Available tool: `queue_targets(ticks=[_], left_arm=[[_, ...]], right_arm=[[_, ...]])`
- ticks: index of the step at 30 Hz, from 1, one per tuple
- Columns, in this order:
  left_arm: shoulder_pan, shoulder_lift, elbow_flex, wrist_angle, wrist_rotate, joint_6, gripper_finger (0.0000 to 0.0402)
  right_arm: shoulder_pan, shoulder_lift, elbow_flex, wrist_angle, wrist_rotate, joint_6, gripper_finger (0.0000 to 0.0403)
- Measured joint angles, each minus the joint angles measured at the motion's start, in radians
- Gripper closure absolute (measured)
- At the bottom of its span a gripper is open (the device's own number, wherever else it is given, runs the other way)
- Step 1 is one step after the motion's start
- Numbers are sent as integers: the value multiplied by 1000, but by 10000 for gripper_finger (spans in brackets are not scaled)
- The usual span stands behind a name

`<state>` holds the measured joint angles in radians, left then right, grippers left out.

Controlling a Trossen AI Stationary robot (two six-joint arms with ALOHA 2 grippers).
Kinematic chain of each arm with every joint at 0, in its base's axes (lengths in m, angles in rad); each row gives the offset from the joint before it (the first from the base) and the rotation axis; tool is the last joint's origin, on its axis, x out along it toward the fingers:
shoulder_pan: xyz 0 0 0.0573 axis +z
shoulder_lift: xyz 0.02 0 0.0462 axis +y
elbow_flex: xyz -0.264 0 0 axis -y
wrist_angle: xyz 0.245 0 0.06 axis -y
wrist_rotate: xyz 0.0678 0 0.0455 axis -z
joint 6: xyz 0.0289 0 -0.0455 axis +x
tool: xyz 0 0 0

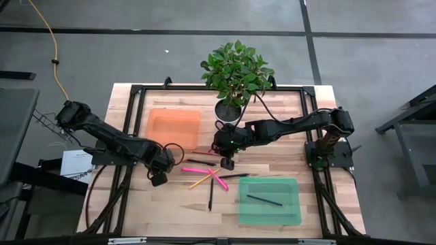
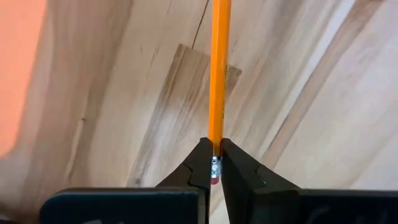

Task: Sort pens & pencils
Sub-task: Put the orange pencil into the green bin

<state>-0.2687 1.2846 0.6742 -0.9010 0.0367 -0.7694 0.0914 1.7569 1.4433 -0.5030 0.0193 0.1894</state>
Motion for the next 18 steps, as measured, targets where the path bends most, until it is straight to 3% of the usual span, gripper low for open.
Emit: queue_targets(ticks=[10, 18], left_arm=[[0, 0, 148, -166, -83, 68, 390], [0, -1, 231, -206, -163, 108, 390]], right_arm=[[0, 0, 0, 8, 0, 0, 346], [0, -45, 16, 22, 7, 11, 346]])
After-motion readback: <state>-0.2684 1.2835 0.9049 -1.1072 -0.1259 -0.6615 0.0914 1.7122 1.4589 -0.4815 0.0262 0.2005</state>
